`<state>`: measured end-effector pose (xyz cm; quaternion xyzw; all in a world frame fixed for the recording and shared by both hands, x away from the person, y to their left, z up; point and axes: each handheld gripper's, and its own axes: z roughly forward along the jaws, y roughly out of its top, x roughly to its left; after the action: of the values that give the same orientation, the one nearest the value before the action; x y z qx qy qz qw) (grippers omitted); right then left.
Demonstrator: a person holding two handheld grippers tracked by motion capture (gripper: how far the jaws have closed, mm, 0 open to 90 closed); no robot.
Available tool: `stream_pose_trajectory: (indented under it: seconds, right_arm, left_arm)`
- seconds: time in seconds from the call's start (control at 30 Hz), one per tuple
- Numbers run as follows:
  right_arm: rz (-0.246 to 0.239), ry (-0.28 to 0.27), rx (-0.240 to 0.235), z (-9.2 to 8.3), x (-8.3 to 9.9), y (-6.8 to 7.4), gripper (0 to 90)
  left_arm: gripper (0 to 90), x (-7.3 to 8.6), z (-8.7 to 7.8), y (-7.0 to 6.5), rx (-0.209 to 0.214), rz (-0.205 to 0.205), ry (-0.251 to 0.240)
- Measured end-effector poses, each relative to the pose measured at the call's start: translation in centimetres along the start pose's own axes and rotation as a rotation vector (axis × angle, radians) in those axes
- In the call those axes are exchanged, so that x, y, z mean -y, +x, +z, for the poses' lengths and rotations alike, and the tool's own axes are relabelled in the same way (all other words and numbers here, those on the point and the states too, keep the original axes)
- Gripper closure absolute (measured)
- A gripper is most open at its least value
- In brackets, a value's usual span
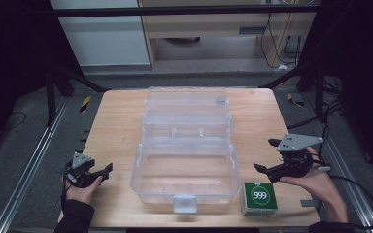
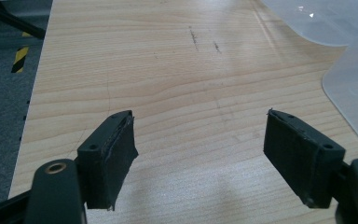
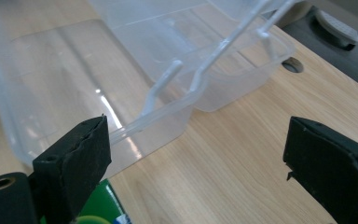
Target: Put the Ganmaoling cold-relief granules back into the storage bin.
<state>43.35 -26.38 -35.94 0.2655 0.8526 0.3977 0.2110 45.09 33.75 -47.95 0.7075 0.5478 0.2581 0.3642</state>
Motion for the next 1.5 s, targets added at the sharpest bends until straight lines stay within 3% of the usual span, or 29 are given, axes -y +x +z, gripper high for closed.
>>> stream_pose_trajectory:
  seconds: [0.4, 1.07, 1.5]
  right_arm:
    - [-0.141, 0.126, -0.094, 0.0, -1.0, 1.5, 7.9]
    - [-0.212, 0.313, -0.189, 0.7, -0.1, 3.7, 6.1]
    - [-0.236, 0.389, -0.223, 1.7, 0.9, 4.8, 3.5]
  left_arm:
    - [23.7, 0.1, 0.2, -0.1, 0.004, 0.01, 0.013]
    - [23.5, 0.1, 0.3, -0.2, 0.003, 0.016, 0.015]
    - [23.2, 0.1, 0.3, -0.2, 0.003, 0.023, 0.02]
